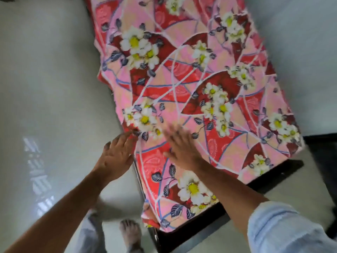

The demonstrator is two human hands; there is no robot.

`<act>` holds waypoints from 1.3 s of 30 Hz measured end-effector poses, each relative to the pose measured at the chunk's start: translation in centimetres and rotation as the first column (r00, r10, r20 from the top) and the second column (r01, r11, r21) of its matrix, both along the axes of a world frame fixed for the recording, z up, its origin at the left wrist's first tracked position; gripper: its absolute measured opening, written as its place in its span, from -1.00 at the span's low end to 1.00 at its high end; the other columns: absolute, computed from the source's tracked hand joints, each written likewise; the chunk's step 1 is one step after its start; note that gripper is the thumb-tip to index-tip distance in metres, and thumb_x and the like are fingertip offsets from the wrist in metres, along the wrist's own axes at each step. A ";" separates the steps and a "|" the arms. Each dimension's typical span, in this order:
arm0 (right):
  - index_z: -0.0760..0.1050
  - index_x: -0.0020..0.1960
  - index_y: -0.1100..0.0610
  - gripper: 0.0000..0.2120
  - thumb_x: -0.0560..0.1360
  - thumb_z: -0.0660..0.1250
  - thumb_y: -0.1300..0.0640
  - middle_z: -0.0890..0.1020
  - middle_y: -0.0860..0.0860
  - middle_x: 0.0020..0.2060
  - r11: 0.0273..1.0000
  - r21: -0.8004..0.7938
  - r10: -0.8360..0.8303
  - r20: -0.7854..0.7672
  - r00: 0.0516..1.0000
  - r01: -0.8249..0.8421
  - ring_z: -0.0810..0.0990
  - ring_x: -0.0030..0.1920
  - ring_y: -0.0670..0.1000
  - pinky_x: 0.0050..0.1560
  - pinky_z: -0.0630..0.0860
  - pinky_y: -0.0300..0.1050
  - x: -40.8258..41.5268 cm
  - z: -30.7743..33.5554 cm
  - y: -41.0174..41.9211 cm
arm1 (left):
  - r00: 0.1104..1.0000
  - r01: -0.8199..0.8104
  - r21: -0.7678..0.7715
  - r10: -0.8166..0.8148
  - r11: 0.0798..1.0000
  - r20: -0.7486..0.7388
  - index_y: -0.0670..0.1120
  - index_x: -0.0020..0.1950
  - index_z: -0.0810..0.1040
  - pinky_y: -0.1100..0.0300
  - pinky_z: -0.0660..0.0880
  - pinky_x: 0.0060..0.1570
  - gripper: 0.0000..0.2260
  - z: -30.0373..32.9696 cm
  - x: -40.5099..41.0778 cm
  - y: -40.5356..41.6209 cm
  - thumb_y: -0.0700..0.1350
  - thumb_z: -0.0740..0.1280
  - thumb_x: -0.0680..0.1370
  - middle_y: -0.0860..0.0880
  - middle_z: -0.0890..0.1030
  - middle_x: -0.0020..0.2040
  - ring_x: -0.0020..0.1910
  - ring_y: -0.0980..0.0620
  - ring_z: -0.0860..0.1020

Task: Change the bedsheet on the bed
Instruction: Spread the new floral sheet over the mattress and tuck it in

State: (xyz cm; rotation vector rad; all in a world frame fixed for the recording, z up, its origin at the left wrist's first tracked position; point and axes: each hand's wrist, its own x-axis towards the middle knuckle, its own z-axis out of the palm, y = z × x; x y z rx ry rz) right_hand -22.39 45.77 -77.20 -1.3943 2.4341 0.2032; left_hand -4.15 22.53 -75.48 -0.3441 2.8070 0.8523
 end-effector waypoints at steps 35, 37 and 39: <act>0.18 0.58 -0.01 -0.32 0.57 0.06 -0.32 0.19 0.06 0.58 0.937 -0.279 -0.233 -0.042 0.972 0.212 0.09 0.58 0.20 0.46 -0.12 0.42 -25.7 -2.8 -13.0 | 0.477 0.754 -0.558 -0.873 0.347 0.100 -0.05 0.60 0.21 -0.42 0.25 0.36 -0.42 -0.4 -61.3 -11.4 0.23 0.05 0.66 -0.12 0.17 0.63 0.57 -0.26 0.20; 0.22 0.57 0.00 -0.34 0.56 0.14 -0.28 0.21 0.05 0.57 0.954 -0.296 0.033 -0.060 0.998 -0.049 0.13 0.56 0.19 0.48 -0.01 0.37 -17.3 -2.0 -19.8 | 0.409 0.789 -0.545 -0.905 0.284 0.120 -0.02 0.62 0.16 -0.42 0.19 0.39 -0.37 -0.3 -61.3 -9.8 0.26 0.06 0.62 -0.11 0.12 0.65 0.59 -0.26 0.14; 0.20 0.58 -0.02 -0.35 0.58 0.11 -0.30 0.17 0.05 0.59 0.956 -0.177 0.236 -0.018 0.972 -0.236 0.06 0.58 0.17 0.51 -0.21 0.36 -11.5 -1.9 -24.4 | 0.300 0.837 -0.514 -0.943 0.187 0.147 0.04 0.65 0.08 -0.43 0.09 0.45 -0.29 -1.2 -60.2 -8.2 0.35 0.00 0.57 -0.09 0.06 0.67 0.62 -0.25 0.05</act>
